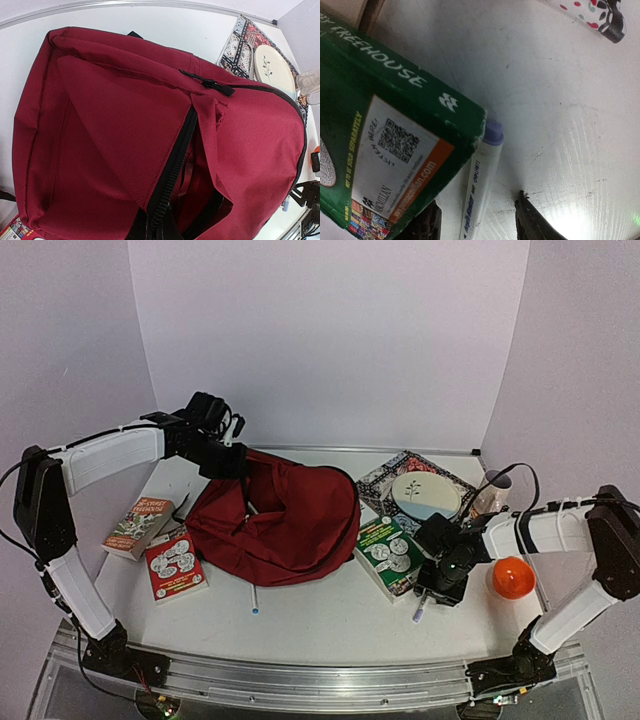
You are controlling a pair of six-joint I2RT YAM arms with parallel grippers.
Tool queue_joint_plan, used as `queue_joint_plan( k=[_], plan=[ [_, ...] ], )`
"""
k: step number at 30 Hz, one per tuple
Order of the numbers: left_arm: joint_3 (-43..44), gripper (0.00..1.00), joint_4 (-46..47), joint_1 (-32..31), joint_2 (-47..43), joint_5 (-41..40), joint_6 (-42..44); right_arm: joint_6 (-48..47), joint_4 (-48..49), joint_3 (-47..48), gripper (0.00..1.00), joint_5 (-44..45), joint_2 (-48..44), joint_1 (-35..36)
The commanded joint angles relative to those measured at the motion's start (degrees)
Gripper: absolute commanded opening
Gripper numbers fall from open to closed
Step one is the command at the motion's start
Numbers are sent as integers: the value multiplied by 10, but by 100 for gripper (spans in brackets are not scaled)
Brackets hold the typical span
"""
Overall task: Pack the student bag
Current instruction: Pick up the pen from the center of the board, then place the pen in the lower front pocket of the bag.
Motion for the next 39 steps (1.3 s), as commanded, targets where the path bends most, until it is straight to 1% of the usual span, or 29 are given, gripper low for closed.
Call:
queue_joint_plan(
  k=[1, 3, 4, 7, 10, 12, 14, 20, 25, 33, 39],
  plan=[
    [6, 0, 21, 7, -34, -14, 7, 9, -25, -18, 45, -1, 67, -2],
    [6, 0, 21, 7, -34, -12, 7, 8, -35, -17, 37, -5, 75, -3],
    [6, 0, 21, 7, -35, -12, 8, 9, -39, -18, 34, -5, 77, -3],
    [6, 0, 21, 7, -36, -10, 8, 2, -54, -19, 24, -5, 67, -3],
    [7, 0, 20, 7, -37, -4, 8, -6, -71, -12, 10, -5, 43, -3],
    [8, 0, 20, 7, -36, 3, 8, -12, -91, 2, 4, 3, 25, -3],
    [9, 0, 21, 7, -36, 11, 7, -21, -108, 21, 1, 9, 7, -2],
    [13, 0, 21, 7, -38, 50, 5, -53, -154, 96, 0, 23, -44, -1],
    [14, 0, 21, 7, -38, 74, 3, -84, -160, 168, 0, 23, -71, 12],
    [14, 0, 21, 6, -45, 98, 4, -107, -149, 300, 0, 28, -29, 54],
    [16, 0, 21, 5, -45, 133, 2, -129, -72, 380, 0, 0, 28, 88]
  ],
)
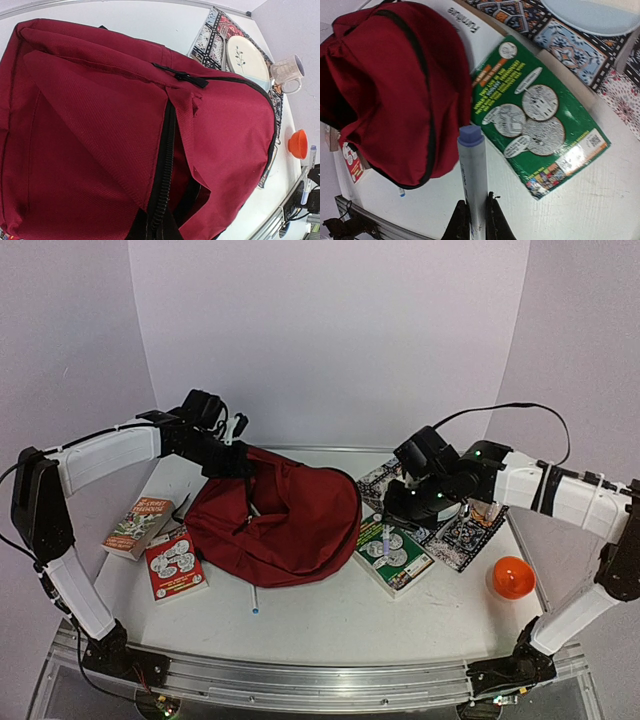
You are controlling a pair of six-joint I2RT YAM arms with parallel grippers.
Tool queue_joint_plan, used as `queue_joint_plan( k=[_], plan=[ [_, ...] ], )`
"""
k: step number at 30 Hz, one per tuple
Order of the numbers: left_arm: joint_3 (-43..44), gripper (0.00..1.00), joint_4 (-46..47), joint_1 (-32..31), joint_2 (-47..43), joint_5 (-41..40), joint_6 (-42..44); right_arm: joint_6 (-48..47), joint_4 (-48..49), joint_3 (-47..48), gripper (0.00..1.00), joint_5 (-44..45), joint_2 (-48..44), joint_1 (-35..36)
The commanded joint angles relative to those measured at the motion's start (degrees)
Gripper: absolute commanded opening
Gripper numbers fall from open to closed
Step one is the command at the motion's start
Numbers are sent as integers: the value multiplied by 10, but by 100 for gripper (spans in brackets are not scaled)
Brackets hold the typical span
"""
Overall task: Pack the student bag
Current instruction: Place the pen in the lower front pocket of the bag.
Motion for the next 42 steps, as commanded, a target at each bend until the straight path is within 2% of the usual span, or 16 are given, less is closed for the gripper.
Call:
queue_joint_plan(
  k=[1, 17, 26, 32, 37, 42],
  plan=[
    [17, 0, 21, -2, -37, 43, 2, -28, 48, 67, 0, -21, 57, 26],
    [24, 0, 22, -21, -42, 97, 1, -63, 203, 284, 0, -120, 269, 56],
    [38, 0, 24, -29, -43, 114, -3, -60, 223, 377, 0, -159, 370, 59],
    [34, 0, 26, -37, -45, 131, -2, -54, 223, 406, 0, -129, 398, 57],
    [28, 0, 26, -37, -51, 112, -3, -50, 223, 426, 3, -84, 413, 56],
    [31, 0, 26, -37, -51, 82, -4, -50, 223, 429, 16, -50, 420, 53]
  ],
)
